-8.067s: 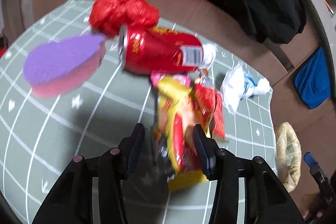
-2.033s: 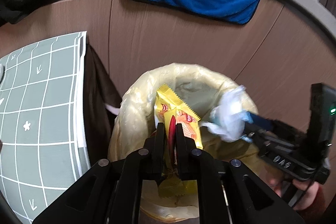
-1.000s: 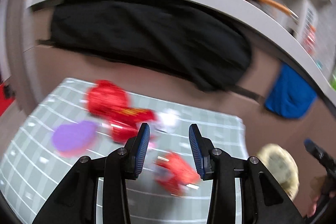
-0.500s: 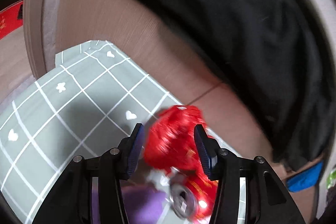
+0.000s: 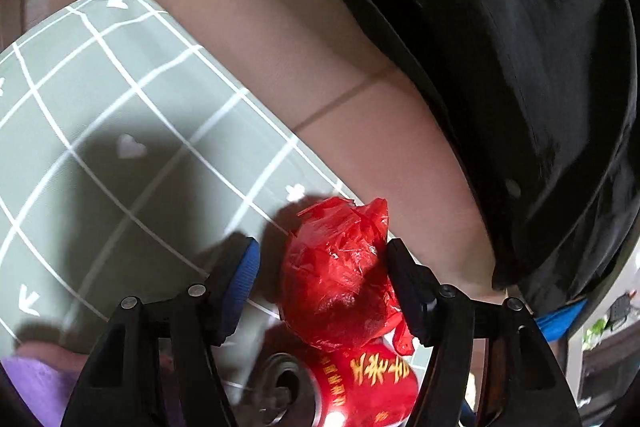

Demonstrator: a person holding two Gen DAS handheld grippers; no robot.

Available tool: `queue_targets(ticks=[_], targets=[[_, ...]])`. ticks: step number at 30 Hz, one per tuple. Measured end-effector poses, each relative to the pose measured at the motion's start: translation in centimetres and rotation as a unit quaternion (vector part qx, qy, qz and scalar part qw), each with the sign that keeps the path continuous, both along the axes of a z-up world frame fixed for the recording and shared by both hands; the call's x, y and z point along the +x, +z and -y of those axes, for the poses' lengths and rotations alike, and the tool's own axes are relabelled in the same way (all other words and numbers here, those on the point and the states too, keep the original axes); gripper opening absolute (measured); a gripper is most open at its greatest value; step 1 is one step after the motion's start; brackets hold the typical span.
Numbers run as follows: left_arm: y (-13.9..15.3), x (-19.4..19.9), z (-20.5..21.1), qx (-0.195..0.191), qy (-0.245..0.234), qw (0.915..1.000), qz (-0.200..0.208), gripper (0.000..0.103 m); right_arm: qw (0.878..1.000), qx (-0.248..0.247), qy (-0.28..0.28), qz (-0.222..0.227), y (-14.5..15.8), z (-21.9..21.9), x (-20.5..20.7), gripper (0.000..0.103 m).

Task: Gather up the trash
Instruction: 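Grasp the red plastic bag with the left gripper while the right grasps the red snack wrapper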

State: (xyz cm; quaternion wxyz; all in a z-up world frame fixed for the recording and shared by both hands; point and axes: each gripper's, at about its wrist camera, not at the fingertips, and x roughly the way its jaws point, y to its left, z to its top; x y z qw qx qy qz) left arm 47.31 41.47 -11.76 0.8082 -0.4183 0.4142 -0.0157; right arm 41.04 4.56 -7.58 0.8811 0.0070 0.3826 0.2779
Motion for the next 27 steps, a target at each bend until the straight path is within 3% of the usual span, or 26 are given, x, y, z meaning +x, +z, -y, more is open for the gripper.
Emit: queue_targets(ticks=[5, 11, 16, 21, 27], targets=[[1.0, -0.5, 2.7, 0.028, -0.035, 0.9989, 0.013, 0.048, 1.0, -0.005, 0.001, -0.003, -0.5, 0.1, -0.4, 0.053], [3.6, -6.2, 6.2, 0.125, -0.076, 0.9886, 0.035, 0.041, 1.0, -0.009, 0.008, 0.012, 0.5, 0.2, -1.4, 0.053], [4.3, -12.9, 6.4, 0.137, -0.078, 0.9863, 0.049, 0.04, 0.999, -0.018, 0.051, 0.002, 0.3, -1.5, -2.4, 0.053], [5.0, -18.8, 5.9, 0.16, -0.063, 0.9828, 0.067, 0.04, 0.989, -0.062, 0.132, -0.012, -1.7, -4.6, -4.5, 0.052], [6.8, -21.8, 3.3, 0.156, -0.031, 0.9828, 0.094, 0.039, 0.981, -0.107, 0.16, 0.023, -2.8, -6.7, -5.8, 0.052]])
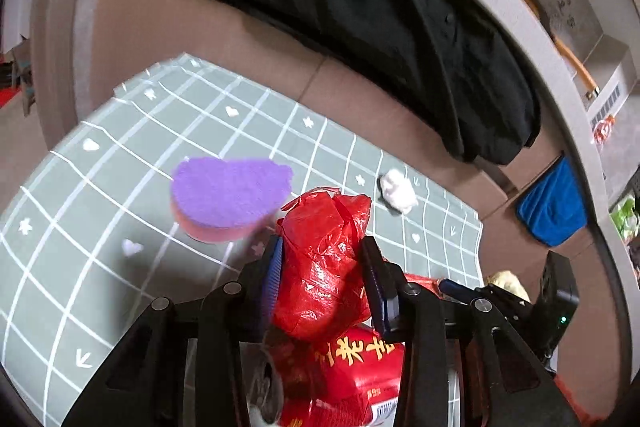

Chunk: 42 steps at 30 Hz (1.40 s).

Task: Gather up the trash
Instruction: 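Grasp the red plastic bag with the left gripper while the right grasps the red snack wrapper, then carry the red bag and red snack wrapper over the trash bin with both grippers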

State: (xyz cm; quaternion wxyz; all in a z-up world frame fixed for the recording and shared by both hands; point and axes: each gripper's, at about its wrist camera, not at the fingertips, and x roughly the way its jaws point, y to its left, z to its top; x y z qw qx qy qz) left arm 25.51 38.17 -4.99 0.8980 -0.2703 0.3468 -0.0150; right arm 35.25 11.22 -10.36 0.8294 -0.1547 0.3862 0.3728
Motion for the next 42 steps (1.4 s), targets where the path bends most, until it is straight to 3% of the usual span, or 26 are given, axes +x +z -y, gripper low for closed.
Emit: queue_targets(ticks=[4, 8, 11, 15, 18, 22, 26, 32, 36, 42], targets=[[2.5, -2.3, -0.2, 0.025, 0.019, 0.9987, 0.041, 0.039, 1.0, 0.019, 0.014, 0.001, 1.0, 0.2, 0.7, 0.053], [4.6, -5.3, 0.6, 0.043, 0.034, 0.9959, 0.072, 0.039, 0.998, 0.042, 0.033, -0.033, 1.2, 0.8, 2.1, 0.054], [5.4, -6.9, 0.9, 0.05, 0.035, 0.9947, 0.082, 0.039, 0.996, 0.033, 0.058, -0.054, 0.5, 1.1, 1.9, 0.054], [5.5, -7.9, 1.4, 0.038, 0.031, 0.9958, 0.077, 0.039, 0.995, -0.027, 0.09, -0.024, -1.1, -0.2, 0.0, 0.054], [5.4, -8.2, 2.3, 0.05, 0.03, 0.9956, 0.074, 0.039, 0.996, -0.034, 0.079, -0.008, -1.5, -0.4, -0.4, 0.054], [5.3, -8.6, 3.8, 0.06, 0.024, 0.9952, 0.073, 0.039, 0.999, -0.029, 0.043, -0.011, -1.0, 0.3, -0.4, 0.03], [5.3, -8.6, 5.4, 0.063, 0.016, 0.9952, 0.073, 0.039, 0.999, -0.015, 0.025, -0.014, 1.0, 1.6, -1.5, 0.026], [6.2, -8.7, 8.9, 0.094, 0.001, 0.9915, 0.091, 0.039, 0.999, 0.029, 0.013, 0.033, 6.1, 4.1, -4.7, 0.025], [7.6, -8.6, 11.7, 0.136, -0.001, 0.9846, 0.11, 0.039, 0.996, 0.063, -0.016, 0.061, 9.4, 6.7, -6.0, 0.025], [9.8, -7.7, 16.4, 0.178, -0.021, 0.9743, 0.136, 0.039, 0.988, 0.116, -0.071, 0.067, 12.4, 11.5, -5.8, 0.025]])
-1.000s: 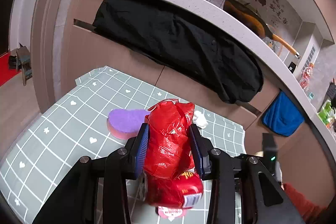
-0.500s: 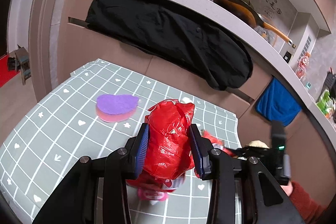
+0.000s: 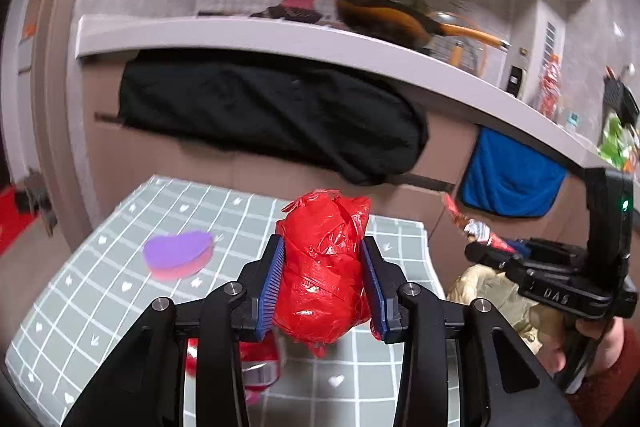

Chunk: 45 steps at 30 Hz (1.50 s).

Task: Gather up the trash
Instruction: 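Carry the red bag and red snack wrapper over the trash bin with both grippers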

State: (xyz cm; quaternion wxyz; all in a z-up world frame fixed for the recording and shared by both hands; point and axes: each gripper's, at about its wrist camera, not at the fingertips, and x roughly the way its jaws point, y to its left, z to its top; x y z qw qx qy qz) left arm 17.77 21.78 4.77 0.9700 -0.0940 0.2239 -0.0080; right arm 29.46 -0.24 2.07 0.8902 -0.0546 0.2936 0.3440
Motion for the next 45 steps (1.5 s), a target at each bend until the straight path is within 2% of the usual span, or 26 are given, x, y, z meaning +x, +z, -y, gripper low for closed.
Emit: queue_targets(ticks=[9, 19, 29, 36, 45], targets=[[2.3, 2.1, 7.3, 0.022, -0.041, 0.9987, 0.023, 0.039, 0.996, 0.029, -0.067, 0.043, 2.9, 7.0, -0.4, 0.025], [2.2, 4.5, 16.7, 0.032, -0.117, 0.9923, 0.025, 0.039, 0.987, 0.051, -0.144, 0.056, 3.2, 16.3, -1.3, 0.026], [-0.8, 6.9, 23.5, 0.024, -0.189, 0.9816, -0.006, 0.039, 0.976, 0.066, -0.204, 0.035, 1.2, 23.6, -1.7, 0.026], [-3.1, 8.6, 26.0, 0.024, -0.205, 0.9778, -0.036, 0.039, 0.973, 0.069, -0.22, 0.02, -0.5, 25.8, -1.6, 0.026], [-6.3, 10.6, 27.1, 0.029, -0.217, 0.9728, -0.074, 0.039, 0.97, 0.087, -0.226, -0.018, -3.4, 26.9, 0.4, 0.026]])
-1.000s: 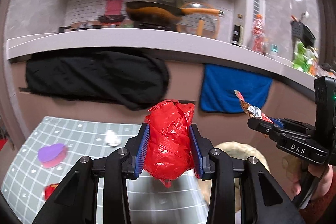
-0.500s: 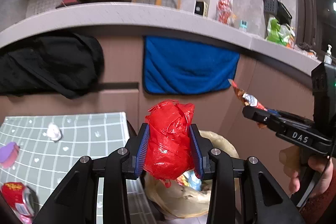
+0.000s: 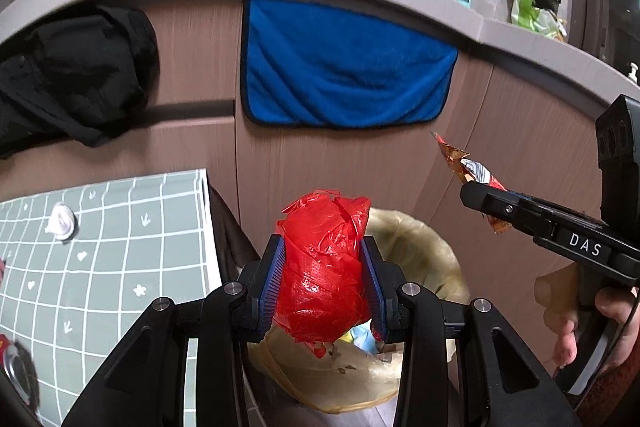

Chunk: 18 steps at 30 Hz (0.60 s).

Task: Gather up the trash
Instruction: 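Carry the red bag and red snack wrapper over the trash bin with both grippers, then open both grippers to drop the red bag and wrapper into the bin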

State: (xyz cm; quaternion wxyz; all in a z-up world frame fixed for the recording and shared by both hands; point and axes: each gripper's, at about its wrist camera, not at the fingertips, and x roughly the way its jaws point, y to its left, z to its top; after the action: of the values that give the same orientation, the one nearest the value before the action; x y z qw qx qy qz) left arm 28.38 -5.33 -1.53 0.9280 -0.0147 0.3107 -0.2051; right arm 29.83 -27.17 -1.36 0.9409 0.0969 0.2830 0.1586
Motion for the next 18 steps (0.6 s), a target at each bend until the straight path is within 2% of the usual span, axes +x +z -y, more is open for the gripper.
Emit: queue_targets(ticks=[11, 18], targets=[[-3.3, 1.8, 1.0, 0.015, -0.003, 0.999, -0.041, 0.039, 0.998, 0.021, 0.002, -0.051, -4.3, 0.2, 2.3, 0.026], [-4.2, 2.3, 1.2, 0.017, -0.005, 0.9984, -0.053, 0.039, 0.997, 0.022, 0.001, -0.078, -6.5, 0.4, 3.1, 0.026]])
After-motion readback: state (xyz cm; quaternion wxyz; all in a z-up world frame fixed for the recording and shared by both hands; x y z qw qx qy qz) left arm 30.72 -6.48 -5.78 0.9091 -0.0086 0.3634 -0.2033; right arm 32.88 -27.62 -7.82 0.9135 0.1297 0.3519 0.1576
